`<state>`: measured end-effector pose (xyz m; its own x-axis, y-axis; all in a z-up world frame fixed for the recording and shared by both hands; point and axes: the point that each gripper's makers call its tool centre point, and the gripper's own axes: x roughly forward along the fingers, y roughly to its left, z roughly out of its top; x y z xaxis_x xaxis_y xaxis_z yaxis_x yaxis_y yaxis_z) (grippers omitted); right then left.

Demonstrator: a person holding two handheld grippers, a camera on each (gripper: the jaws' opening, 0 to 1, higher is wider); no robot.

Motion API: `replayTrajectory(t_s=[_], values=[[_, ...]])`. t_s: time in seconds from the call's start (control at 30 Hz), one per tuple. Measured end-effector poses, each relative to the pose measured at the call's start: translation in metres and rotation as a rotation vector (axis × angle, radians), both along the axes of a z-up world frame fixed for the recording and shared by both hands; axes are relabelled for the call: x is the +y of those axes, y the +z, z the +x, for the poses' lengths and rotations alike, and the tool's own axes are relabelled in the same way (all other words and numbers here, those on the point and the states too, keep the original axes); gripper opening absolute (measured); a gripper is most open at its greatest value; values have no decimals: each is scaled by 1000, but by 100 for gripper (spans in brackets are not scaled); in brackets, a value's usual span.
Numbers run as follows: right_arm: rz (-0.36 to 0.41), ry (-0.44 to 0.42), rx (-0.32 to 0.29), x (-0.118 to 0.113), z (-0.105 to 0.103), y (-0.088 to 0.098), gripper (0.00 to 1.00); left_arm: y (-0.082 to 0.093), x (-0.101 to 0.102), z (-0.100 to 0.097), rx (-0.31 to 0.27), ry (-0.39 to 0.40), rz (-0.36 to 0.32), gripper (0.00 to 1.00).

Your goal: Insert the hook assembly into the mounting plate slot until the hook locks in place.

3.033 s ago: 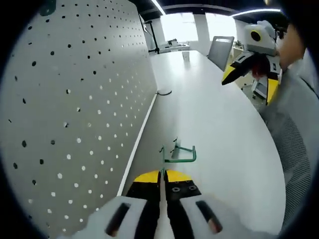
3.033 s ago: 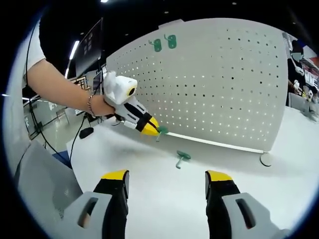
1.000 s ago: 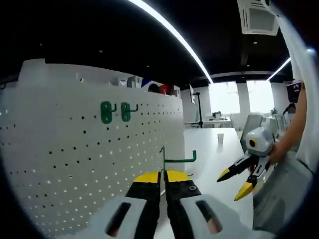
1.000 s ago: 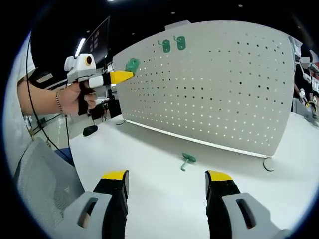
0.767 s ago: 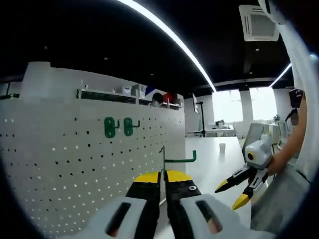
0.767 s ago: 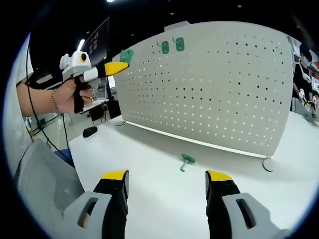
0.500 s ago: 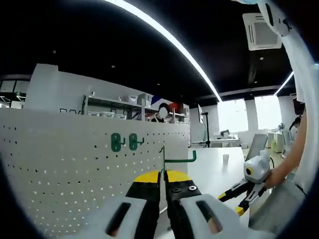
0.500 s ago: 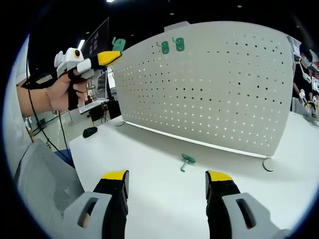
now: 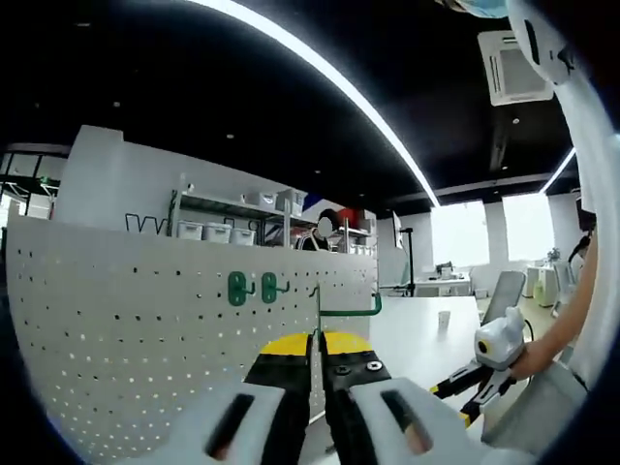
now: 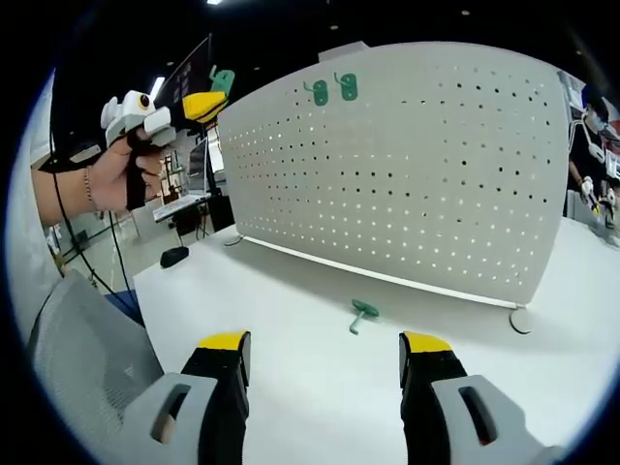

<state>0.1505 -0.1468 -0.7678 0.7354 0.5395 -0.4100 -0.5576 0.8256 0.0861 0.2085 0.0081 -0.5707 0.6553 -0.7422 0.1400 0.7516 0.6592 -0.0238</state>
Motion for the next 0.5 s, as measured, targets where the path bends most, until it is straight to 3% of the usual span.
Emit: replayTrajectory(t_s=[0.27,0.4,0.5], values=[[52,12,-34,5,1,12,61,-3,-1,0,8,2,8,2],[134,41,-130,15,1,39,63,-6,-3,-2,10,-1,16,2],[164,64,-159,21,-2,54,63,-8,-4,-3,11,-3,24,2]])
